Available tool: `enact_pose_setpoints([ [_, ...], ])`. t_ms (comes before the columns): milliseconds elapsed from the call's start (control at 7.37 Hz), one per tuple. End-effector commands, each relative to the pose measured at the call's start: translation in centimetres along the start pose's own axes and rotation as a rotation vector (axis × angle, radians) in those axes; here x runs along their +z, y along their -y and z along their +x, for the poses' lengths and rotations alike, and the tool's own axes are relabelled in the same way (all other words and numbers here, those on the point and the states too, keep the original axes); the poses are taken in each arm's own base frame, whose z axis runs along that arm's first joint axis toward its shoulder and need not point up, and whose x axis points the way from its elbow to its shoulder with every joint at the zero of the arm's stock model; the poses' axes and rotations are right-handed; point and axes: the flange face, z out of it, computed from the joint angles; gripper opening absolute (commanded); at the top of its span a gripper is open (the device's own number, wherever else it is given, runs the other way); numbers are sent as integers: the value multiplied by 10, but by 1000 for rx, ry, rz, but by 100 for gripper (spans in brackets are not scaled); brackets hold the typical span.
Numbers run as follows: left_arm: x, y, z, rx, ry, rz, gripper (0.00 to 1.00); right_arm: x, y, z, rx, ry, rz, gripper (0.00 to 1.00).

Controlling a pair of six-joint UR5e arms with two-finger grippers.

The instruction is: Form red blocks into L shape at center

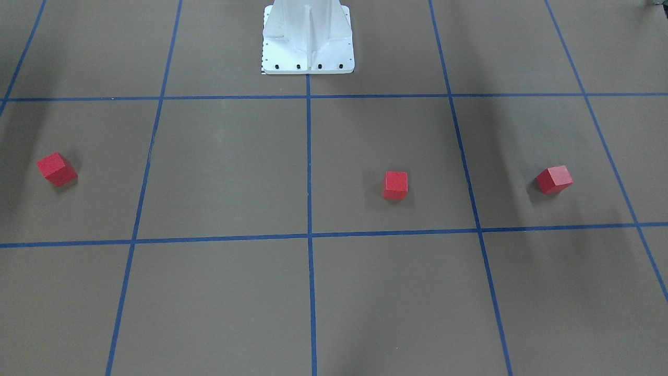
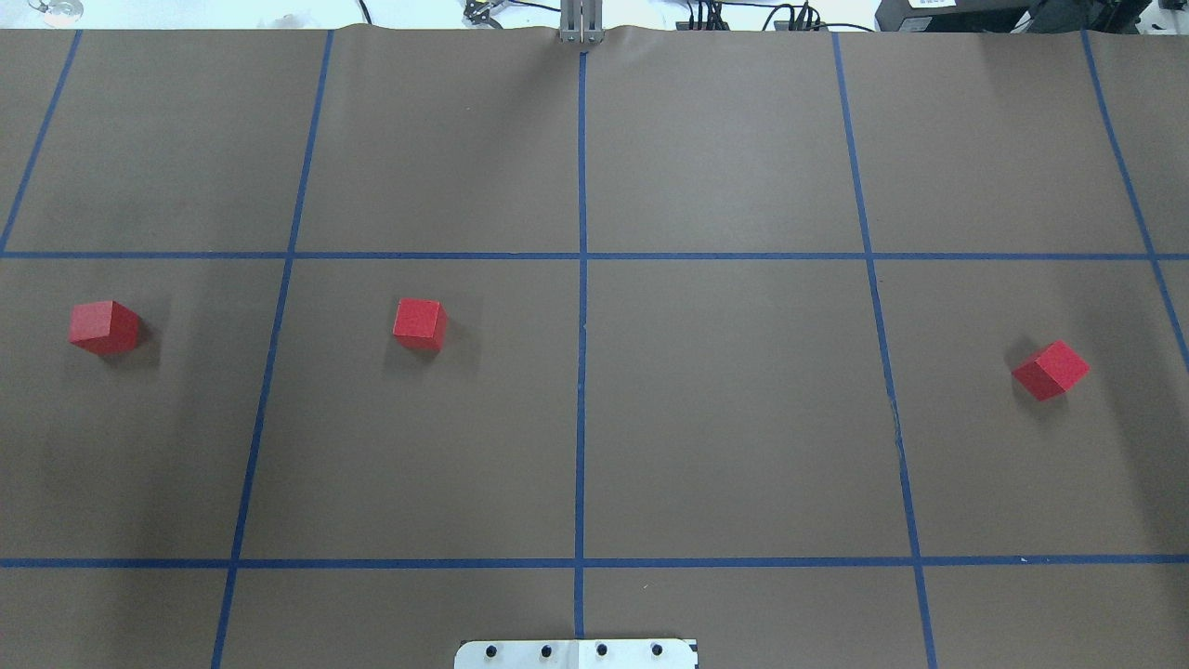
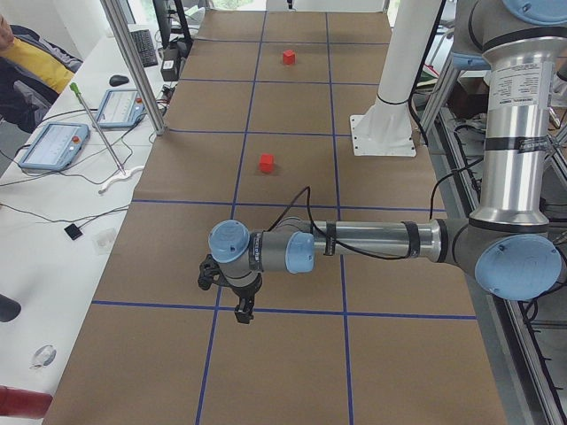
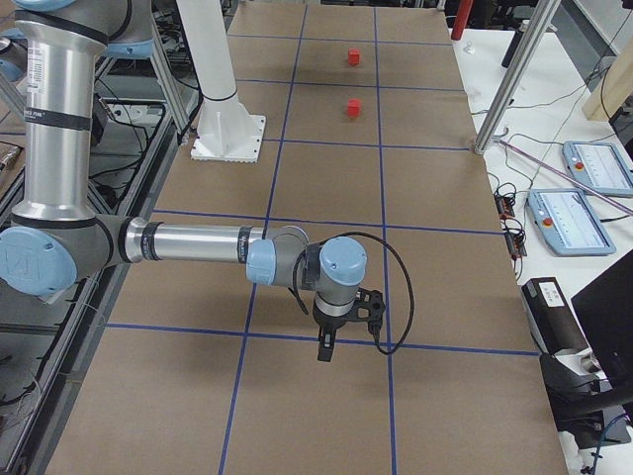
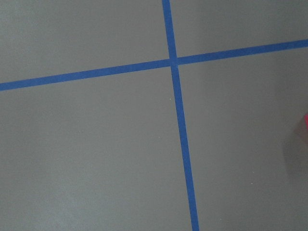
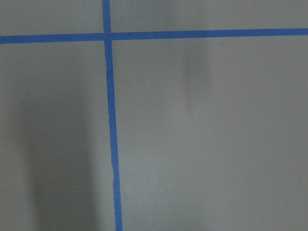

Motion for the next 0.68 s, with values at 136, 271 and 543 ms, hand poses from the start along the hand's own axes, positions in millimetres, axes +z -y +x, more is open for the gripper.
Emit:
enact_pose_setpoints([
  [136,-6,-3,5,2,3,11,100,-2,0,-1,8,0,4,99],
  [271,-6,-3,5,4,12,12,100,-9,1,-7,-3,5,17,99],
  [543,-18,4,6,22,114,25,100,-13,4,-11,-13,3,27,99],
])
